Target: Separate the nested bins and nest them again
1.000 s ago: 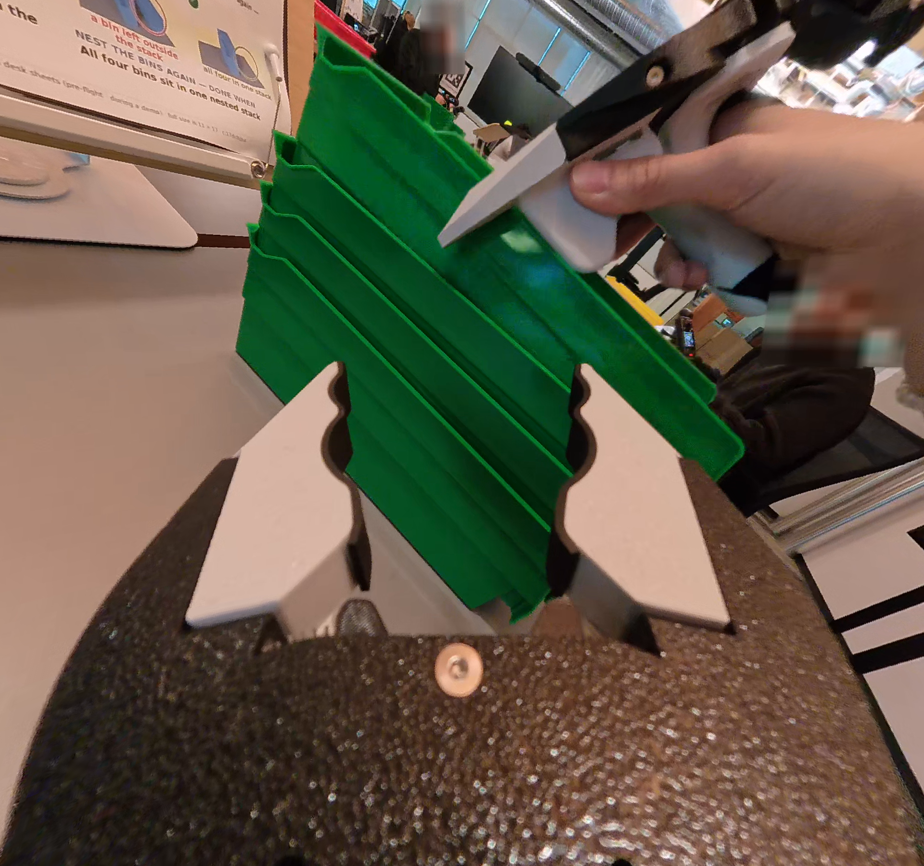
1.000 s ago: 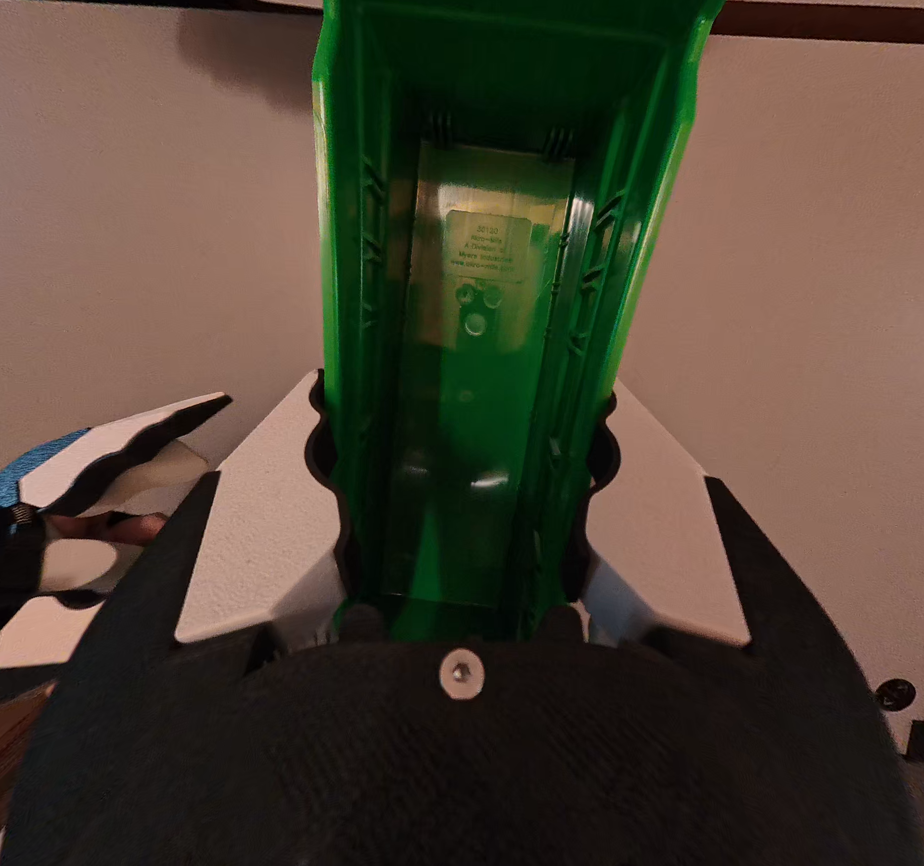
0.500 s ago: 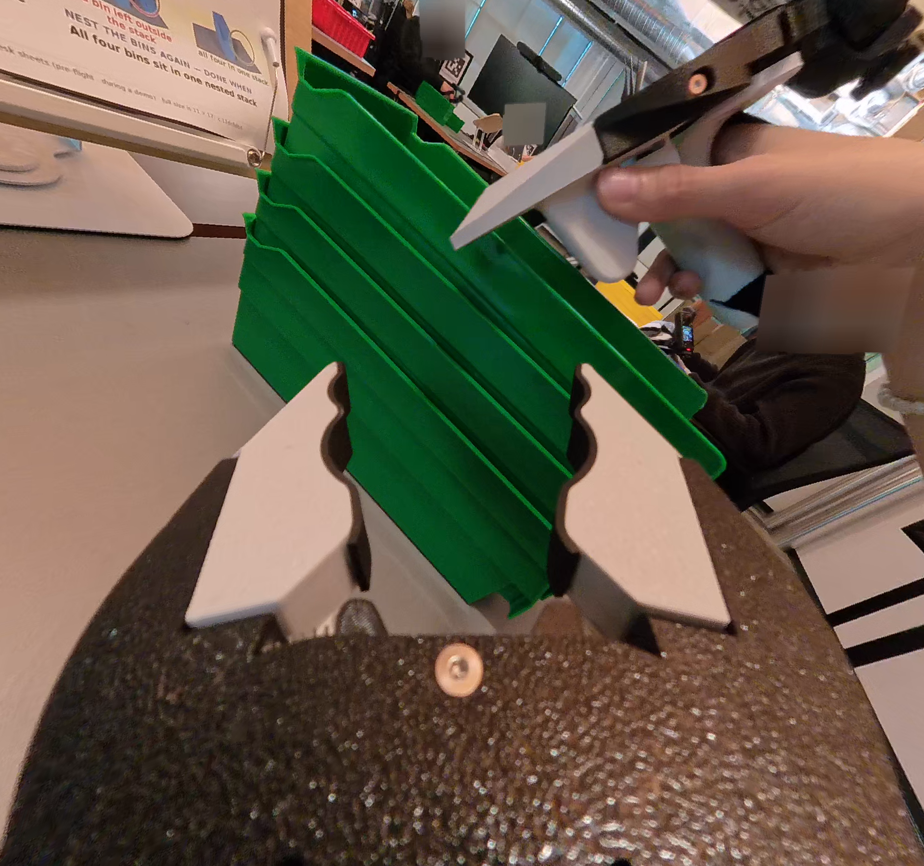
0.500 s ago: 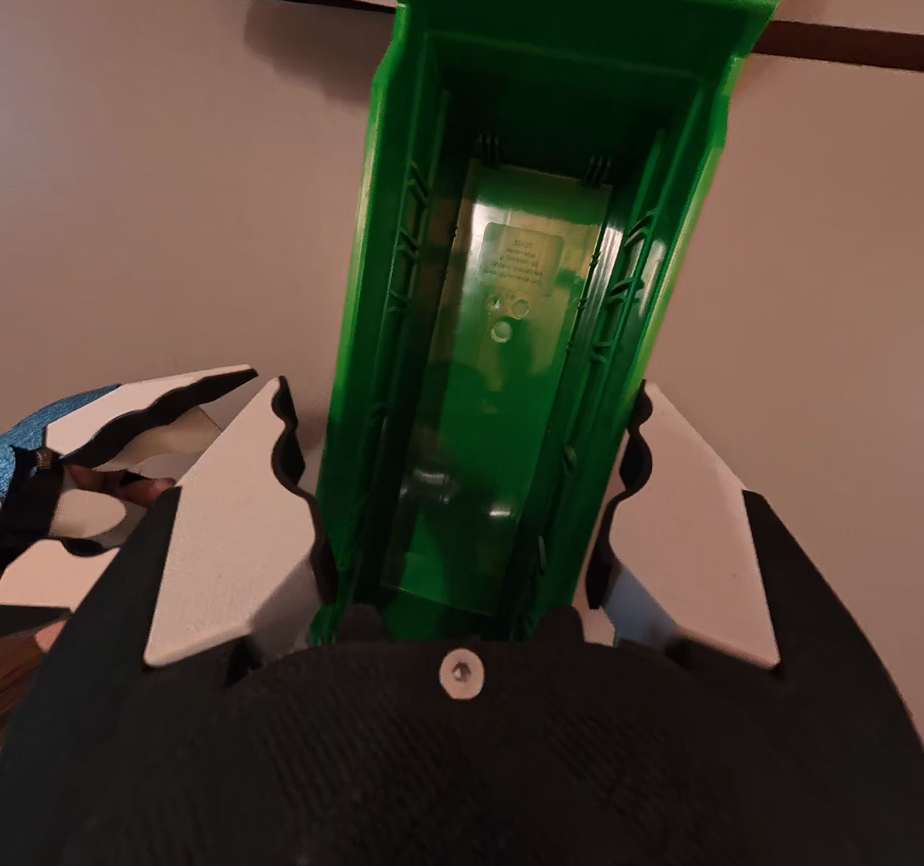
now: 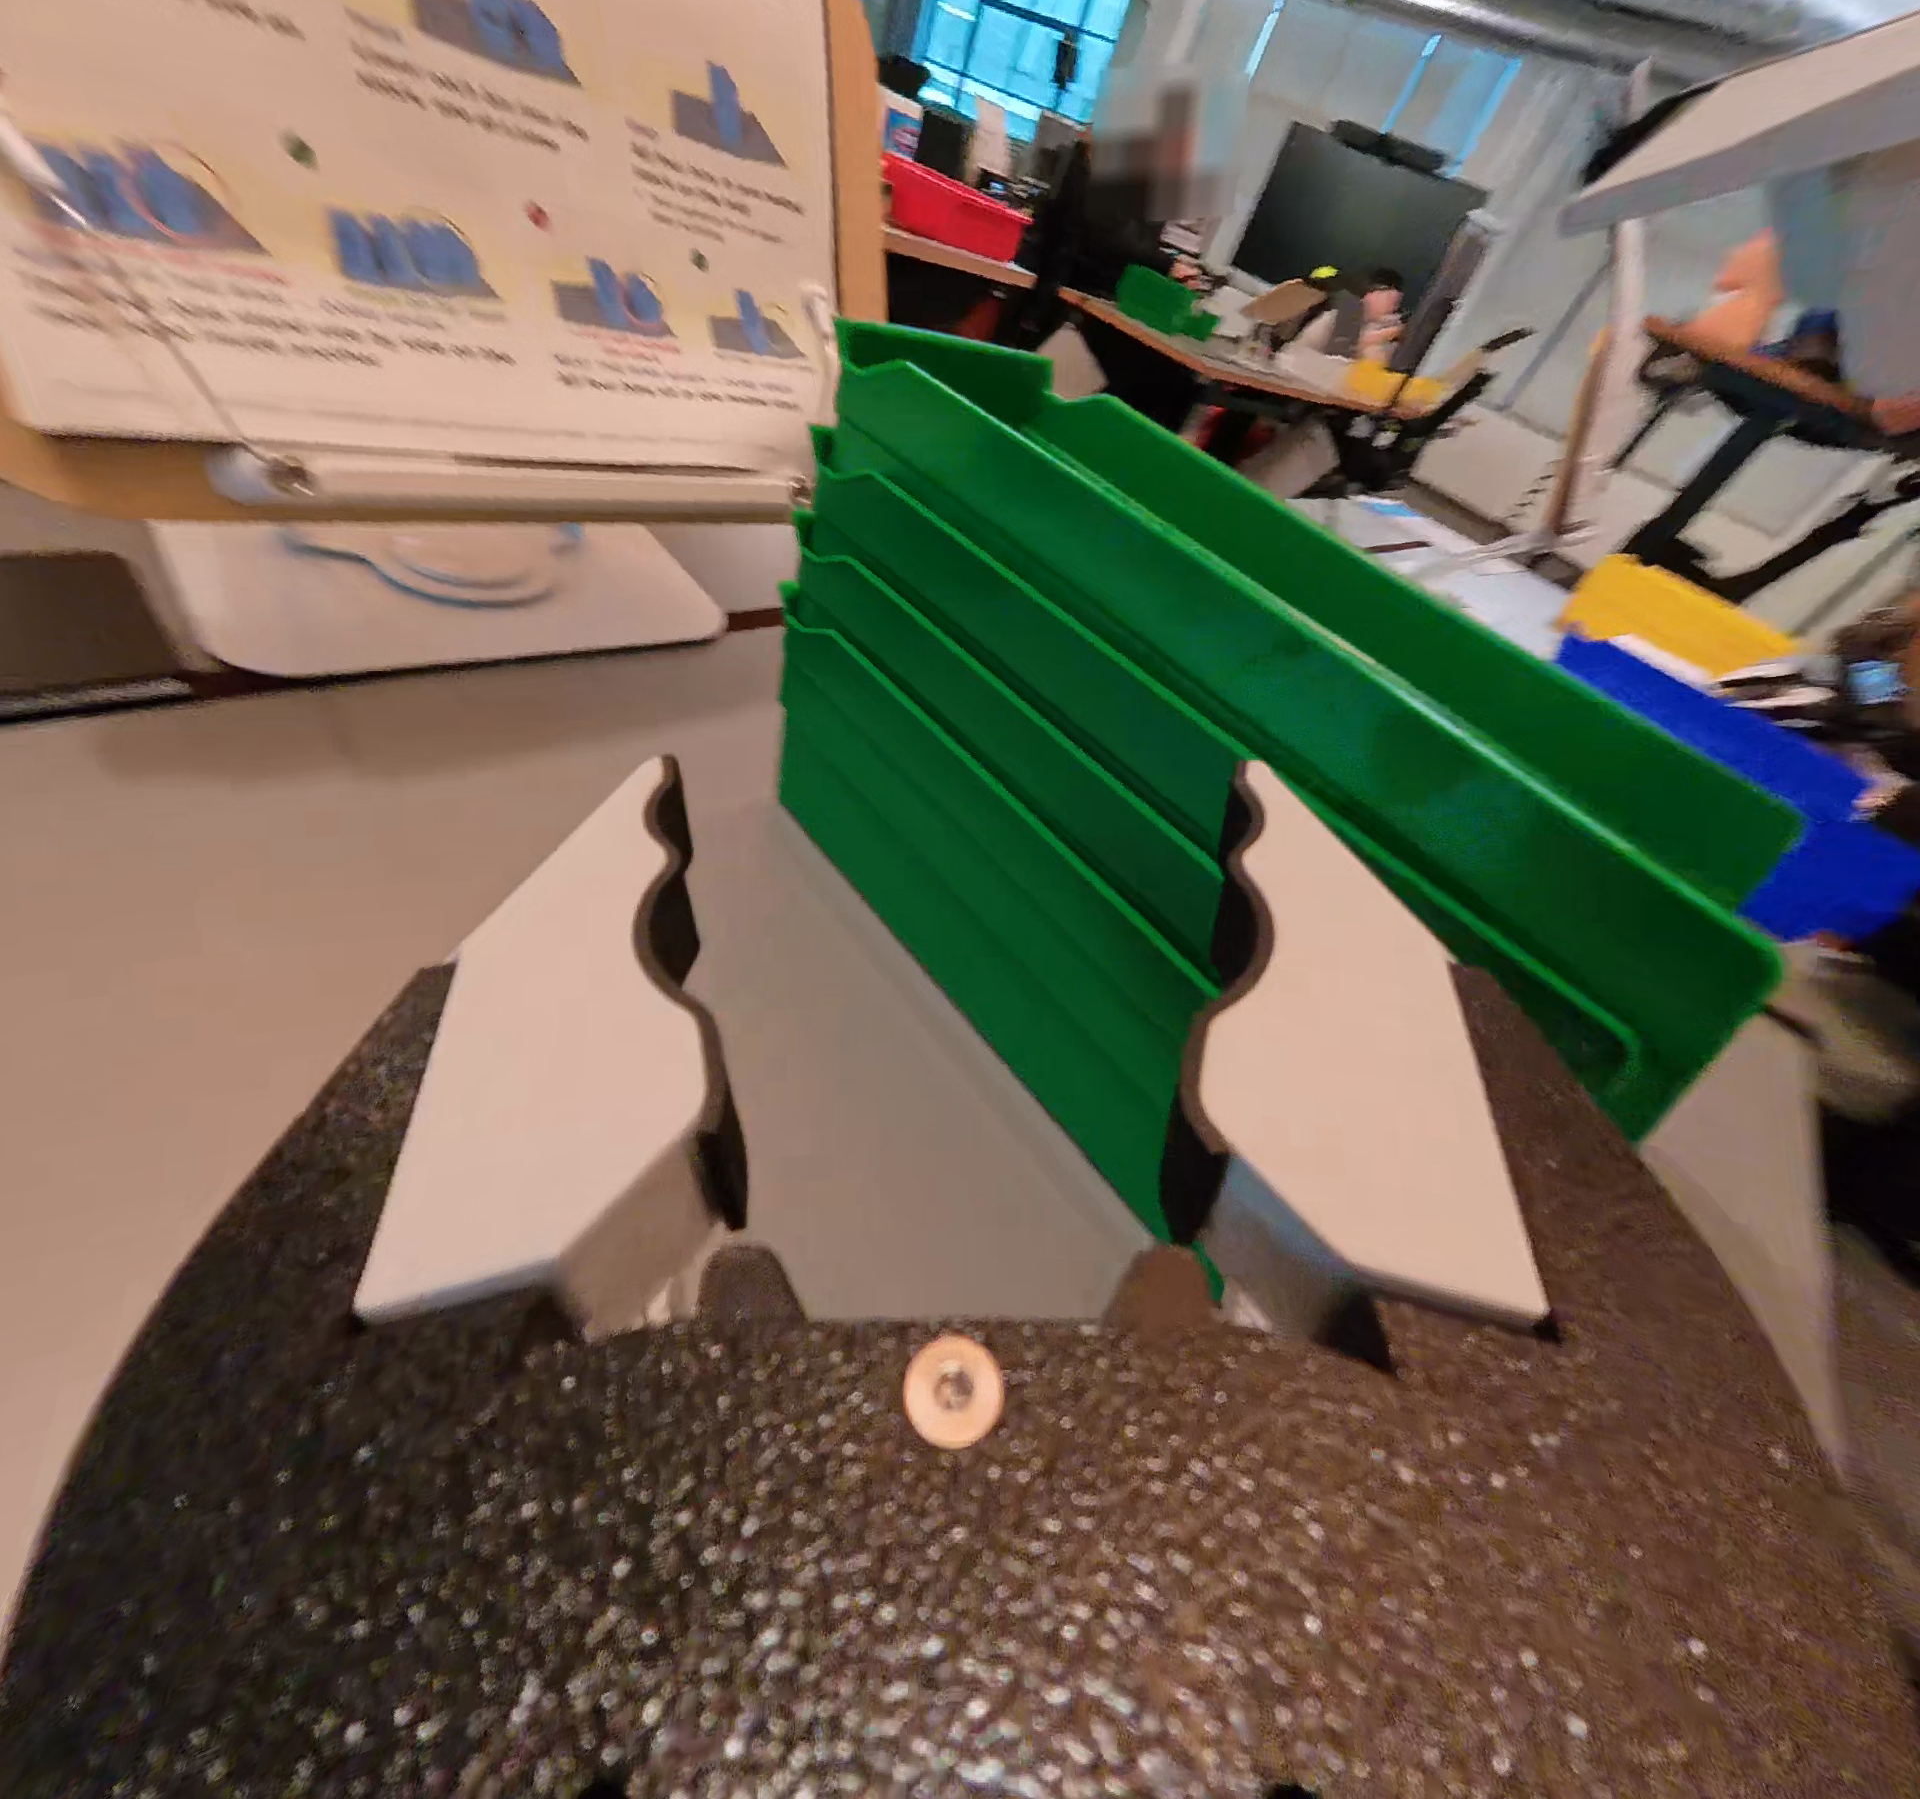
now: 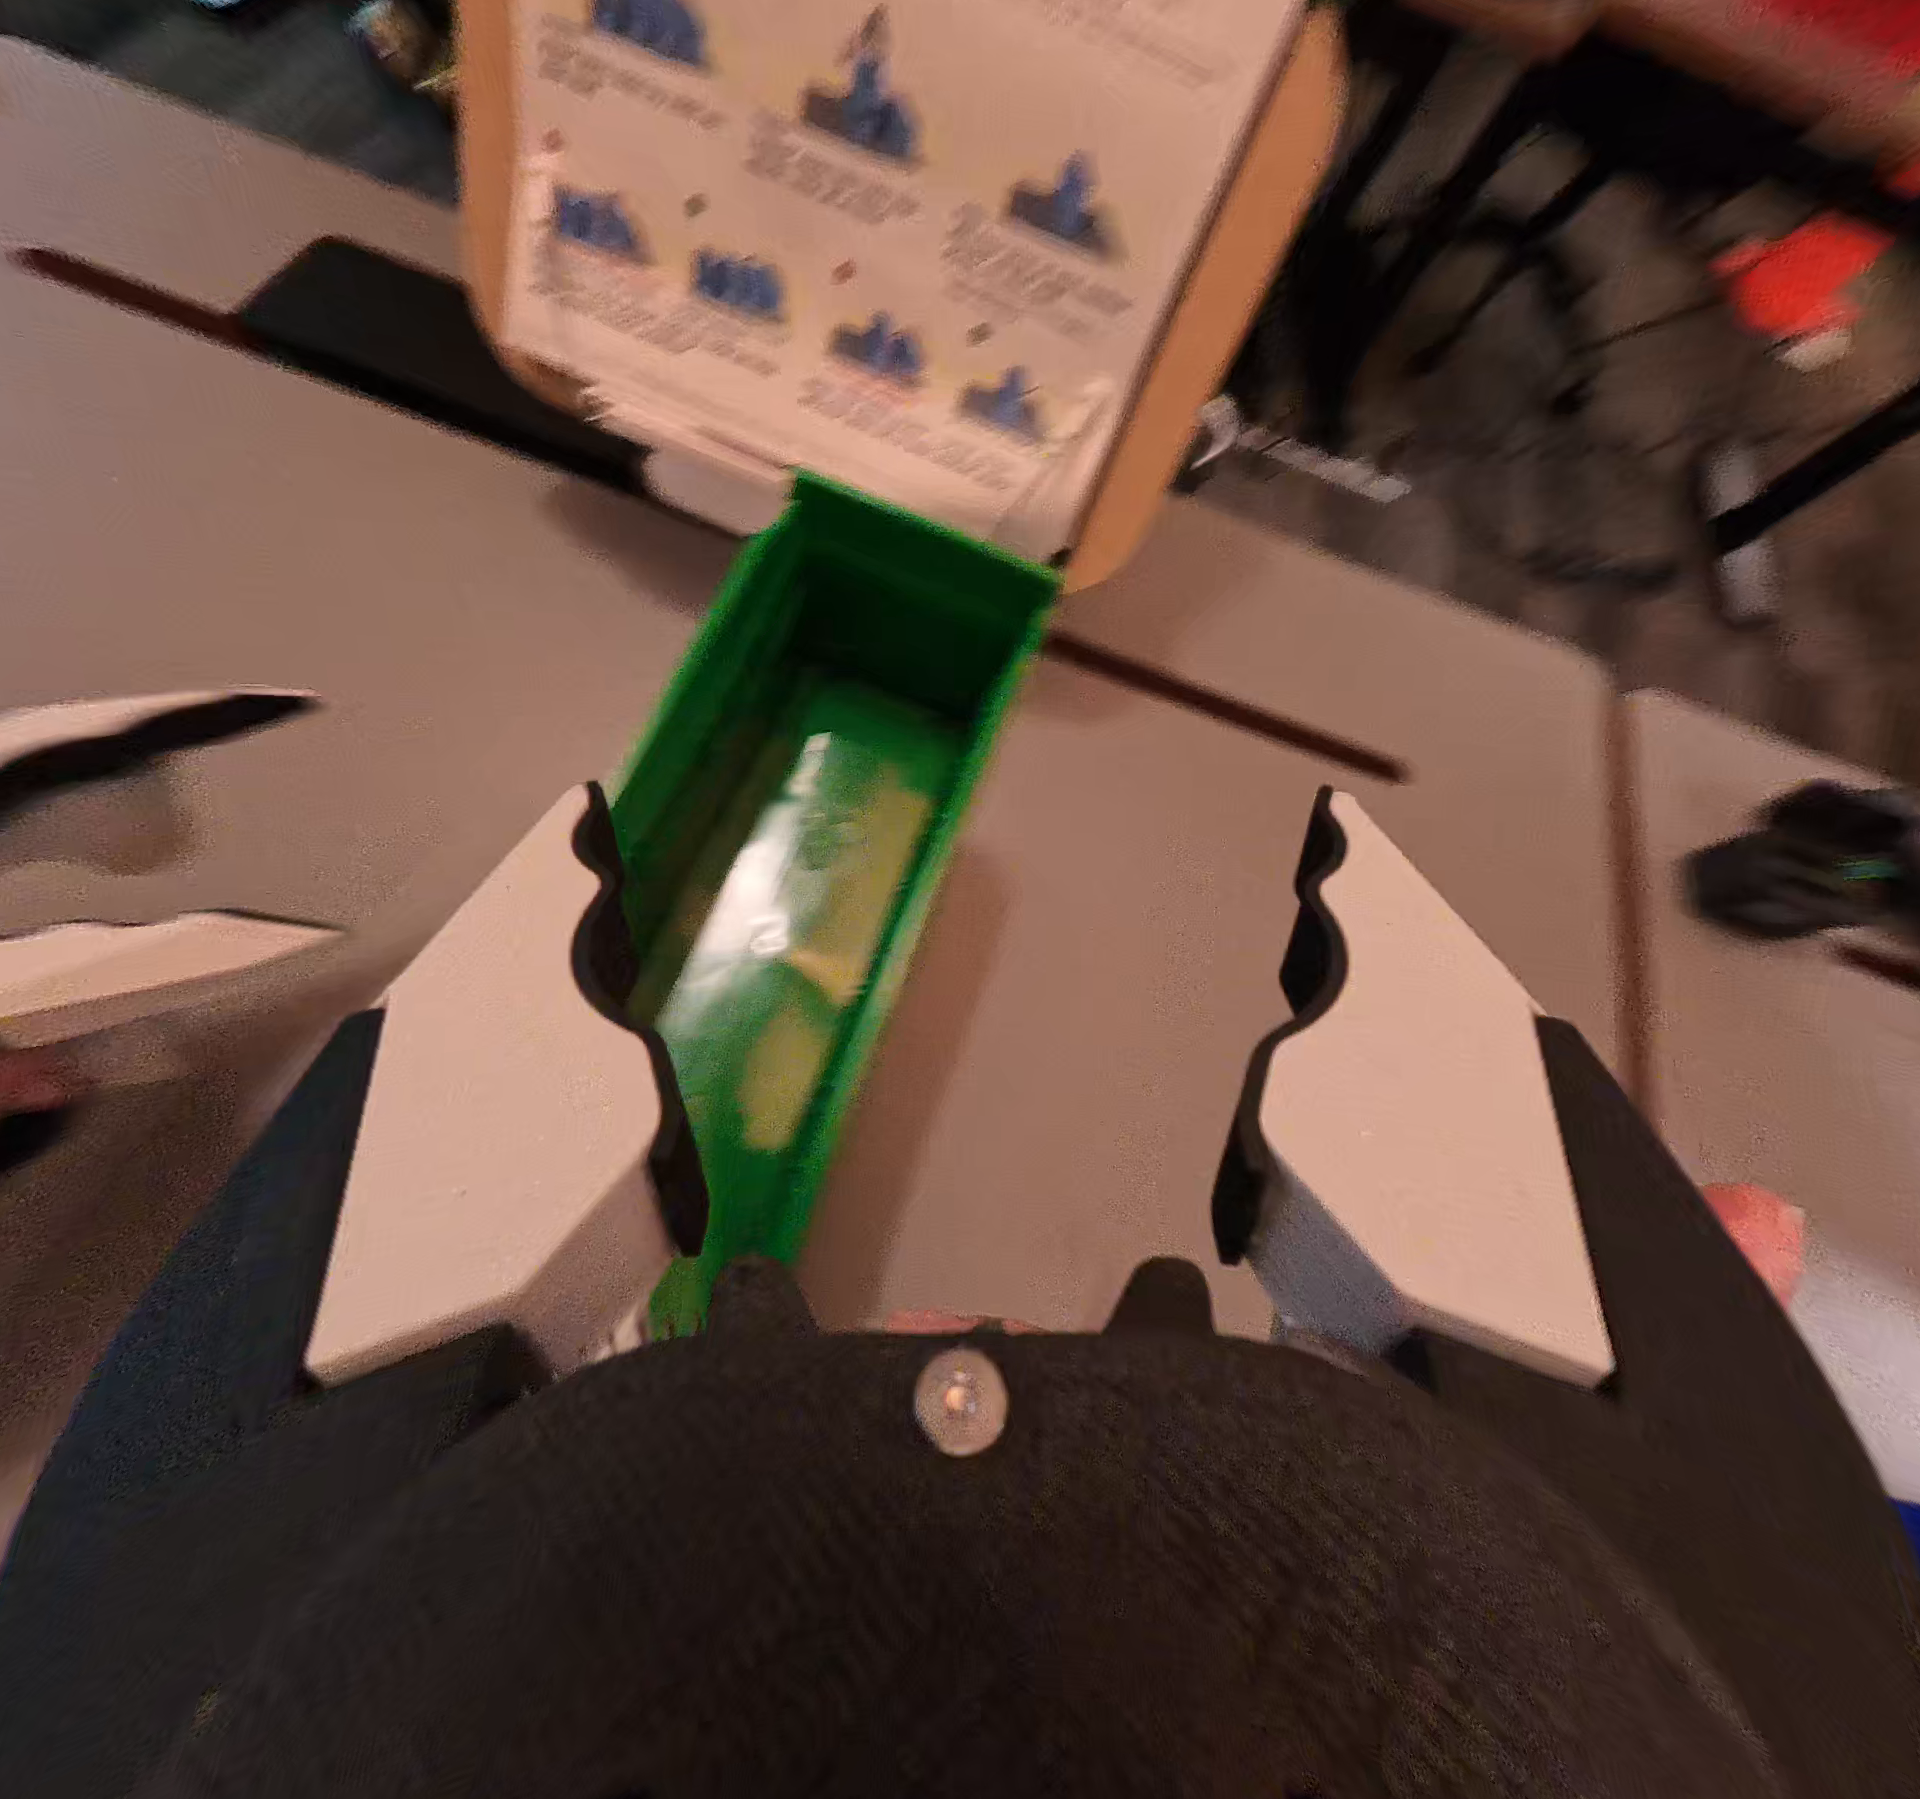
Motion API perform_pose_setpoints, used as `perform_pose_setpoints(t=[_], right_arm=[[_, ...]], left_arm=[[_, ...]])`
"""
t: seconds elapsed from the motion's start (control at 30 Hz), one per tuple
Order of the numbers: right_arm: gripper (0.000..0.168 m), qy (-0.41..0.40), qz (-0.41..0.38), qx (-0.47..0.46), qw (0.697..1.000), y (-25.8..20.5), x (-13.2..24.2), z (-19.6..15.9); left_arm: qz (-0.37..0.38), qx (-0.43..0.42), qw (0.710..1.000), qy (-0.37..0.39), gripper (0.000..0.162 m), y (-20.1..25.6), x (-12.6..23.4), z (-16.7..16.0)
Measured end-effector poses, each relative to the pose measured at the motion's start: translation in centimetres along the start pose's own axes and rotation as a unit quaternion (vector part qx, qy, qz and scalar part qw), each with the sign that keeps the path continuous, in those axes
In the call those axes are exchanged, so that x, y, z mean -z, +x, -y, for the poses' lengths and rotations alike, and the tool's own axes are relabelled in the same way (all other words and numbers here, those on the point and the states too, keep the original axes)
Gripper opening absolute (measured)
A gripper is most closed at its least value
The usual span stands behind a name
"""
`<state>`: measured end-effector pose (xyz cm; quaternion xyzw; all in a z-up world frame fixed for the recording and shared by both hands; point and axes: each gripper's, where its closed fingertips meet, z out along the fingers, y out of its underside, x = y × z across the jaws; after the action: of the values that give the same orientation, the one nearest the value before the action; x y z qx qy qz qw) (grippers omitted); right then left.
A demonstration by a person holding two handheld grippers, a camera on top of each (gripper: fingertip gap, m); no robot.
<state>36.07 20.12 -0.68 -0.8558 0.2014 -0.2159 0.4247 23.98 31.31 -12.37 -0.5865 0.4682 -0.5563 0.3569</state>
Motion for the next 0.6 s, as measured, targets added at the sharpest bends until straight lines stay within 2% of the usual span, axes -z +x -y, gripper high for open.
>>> perform_pose_setpoints(t=[0.1, 0.27, 0.4, 0.53, 0.6], right_arm=[[0.128, 0.058, -0.079, 0.044, 0.994, 3.7, 1.7, -1.0], [0.120, 0.133, -0.133, 0.083, 0.979, 6.2, 2.8, -4.1], [0.122, 0.151, -0.072, 0.024, 0.986, 4.9, 2.4, -6.8], [0.123, 0.179, 0.030, -0.035, 0.983, 2.0, 3.9, -7.7], [0.123, 0.177, 0.052, -0.038, 0.982, 1.0, 4.5, -9.1]], left_arm=[[0.048, -0.056, 0.997, 0.019, 0.104, -0.8, 0.8, 0.7], [0.088, -0.107, 0.989, 0.057, 0.107, -1.2, 1.8, 1.6], [0.084, -0.134, 0.986, 0.055, 0.106, -0.7, 2.0, 1.1], [0.076, -0.149, 0.985, 0.040, 0.105, -0.6, 2.0, -0.4], [0.063, -0.153, 0.986, 0.032, 0.105, -0.2, 2.1, -1.1]])
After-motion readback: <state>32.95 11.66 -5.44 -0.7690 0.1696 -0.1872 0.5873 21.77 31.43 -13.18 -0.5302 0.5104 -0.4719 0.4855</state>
